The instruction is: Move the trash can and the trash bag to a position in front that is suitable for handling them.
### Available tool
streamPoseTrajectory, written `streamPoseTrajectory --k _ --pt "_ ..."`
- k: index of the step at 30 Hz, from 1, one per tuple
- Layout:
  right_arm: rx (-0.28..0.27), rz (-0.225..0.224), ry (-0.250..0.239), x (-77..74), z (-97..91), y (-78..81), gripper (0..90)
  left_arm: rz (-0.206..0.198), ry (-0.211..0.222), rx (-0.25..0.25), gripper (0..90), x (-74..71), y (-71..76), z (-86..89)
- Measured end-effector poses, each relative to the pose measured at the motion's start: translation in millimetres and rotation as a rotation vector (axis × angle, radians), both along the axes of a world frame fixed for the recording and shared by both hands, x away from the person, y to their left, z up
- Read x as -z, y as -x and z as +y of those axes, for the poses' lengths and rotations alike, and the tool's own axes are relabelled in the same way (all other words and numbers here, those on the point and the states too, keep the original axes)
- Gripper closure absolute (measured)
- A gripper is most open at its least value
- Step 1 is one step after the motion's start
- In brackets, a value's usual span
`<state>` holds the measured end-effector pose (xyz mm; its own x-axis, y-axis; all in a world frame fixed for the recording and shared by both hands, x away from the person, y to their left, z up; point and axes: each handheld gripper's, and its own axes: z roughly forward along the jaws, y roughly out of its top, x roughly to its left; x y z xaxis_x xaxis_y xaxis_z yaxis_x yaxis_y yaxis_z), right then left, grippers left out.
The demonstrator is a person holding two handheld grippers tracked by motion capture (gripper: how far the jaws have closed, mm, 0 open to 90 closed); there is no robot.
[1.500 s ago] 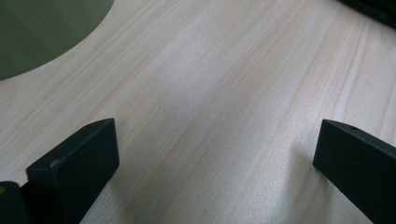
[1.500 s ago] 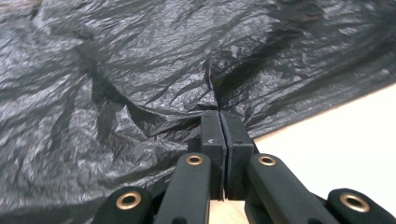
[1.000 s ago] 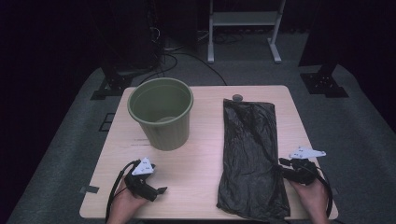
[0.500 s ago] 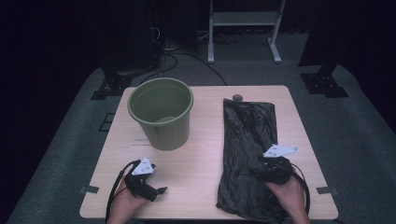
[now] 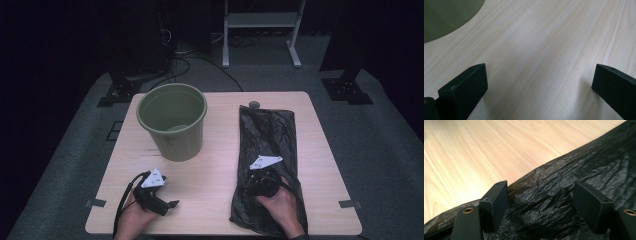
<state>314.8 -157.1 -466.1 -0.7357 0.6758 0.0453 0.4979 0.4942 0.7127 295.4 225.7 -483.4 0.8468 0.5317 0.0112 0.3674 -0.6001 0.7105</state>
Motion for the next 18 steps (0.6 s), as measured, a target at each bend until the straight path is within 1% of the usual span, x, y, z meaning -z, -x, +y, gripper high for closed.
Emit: streamPoseTrajectory --k 4,6,7,8,10,12,14,16,18 --pt "-0.009 0.020 0.016 8.9 7.9 -1.0 27.3 0.000 0.000 0.000 0.0 0.0 0.0 0.0" --pt "-0.007 0.005 0.025 10.8 10.2 0.3 31.2 0.000 0.000 0.000 0.0 0.0 0.0 0.0" --pt "-0.007 0.000 0.031 10.5 10.3 0.7 34.9 0.000 0.000 0.000 0.0 0.0 0.0 0.0" --pt "-0.005 -0.009 0.037 10.3 10.0 1.2 41.1 0.000 0.000 0.000 0.0 0.0 0.0 0.0" --pt "-0.006 -0.017 0.032 9.8 8.0 2.5 53.8 0.000 0.000 0.000 0.0 0.0 0.1 0.0" --pt "-0.010 -0.021 0.025 9.5 5.3 3.0 68.8 0.000 0.000 0.000 0.0 0.0 0.1 0.0" --pt "-0.013 -0.011 0.019 9.0 2.6 2.8 82.0 0.000 0.000 -0.001 0.0 0.0 0.1 0.0" --pt "-0.023 0.003 0.017 8.4 -0.3 2.4 87.6 0.000 0.000 -0.001 0.0 0.0 0.1 0.0" --pt "-0.030 0.002 0.034 7.3 -2.4 3.3 88.2 0.000 0.000 0.000 0.0 0.0 0.0 0.0"
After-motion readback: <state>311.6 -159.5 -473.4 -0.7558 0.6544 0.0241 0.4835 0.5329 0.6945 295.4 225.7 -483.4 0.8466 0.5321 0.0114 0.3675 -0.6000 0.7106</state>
